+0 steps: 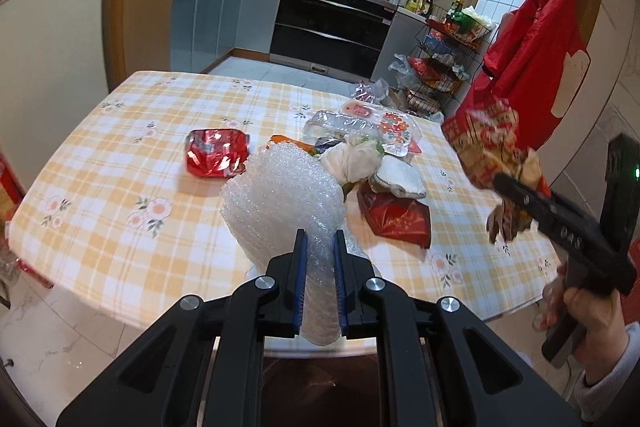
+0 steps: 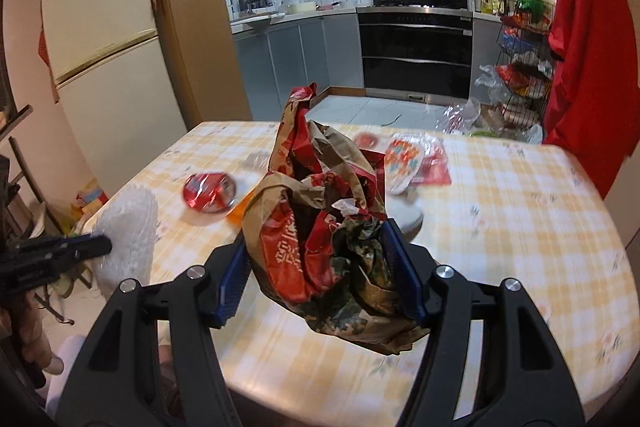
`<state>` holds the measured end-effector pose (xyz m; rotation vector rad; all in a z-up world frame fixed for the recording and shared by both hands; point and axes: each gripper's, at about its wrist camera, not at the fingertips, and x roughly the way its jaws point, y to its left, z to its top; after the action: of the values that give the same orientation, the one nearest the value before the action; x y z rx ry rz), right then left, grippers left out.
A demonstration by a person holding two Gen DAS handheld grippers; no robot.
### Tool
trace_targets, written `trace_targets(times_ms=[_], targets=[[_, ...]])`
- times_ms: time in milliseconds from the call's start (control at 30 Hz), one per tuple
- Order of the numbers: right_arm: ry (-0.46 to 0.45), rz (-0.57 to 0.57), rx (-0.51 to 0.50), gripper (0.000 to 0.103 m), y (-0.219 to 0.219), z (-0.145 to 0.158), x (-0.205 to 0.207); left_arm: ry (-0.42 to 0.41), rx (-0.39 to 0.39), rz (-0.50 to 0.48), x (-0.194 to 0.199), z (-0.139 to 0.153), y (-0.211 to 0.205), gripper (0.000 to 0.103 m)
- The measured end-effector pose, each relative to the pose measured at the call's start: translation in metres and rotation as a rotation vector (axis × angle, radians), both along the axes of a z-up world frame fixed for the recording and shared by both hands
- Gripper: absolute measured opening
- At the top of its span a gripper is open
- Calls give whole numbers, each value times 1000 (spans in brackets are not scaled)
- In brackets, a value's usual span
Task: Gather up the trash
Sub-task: 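Carry the paper bag over the brown bin and open the right tool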
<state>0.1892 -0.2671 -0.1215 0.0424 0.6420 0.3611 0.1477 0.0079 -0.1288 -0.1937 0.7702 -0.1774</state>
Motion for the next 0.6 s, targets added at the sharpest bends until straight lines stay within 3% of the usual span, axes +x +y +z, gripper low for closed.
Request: trace_targets(times_ms=[233,600], targets=[[29,15,-1,64,17,-14,-56,-19,13,3,-36,7,12,13],[65,18,19,64,27,-25,-110,-34,8,-4,-79,8,25,13]])
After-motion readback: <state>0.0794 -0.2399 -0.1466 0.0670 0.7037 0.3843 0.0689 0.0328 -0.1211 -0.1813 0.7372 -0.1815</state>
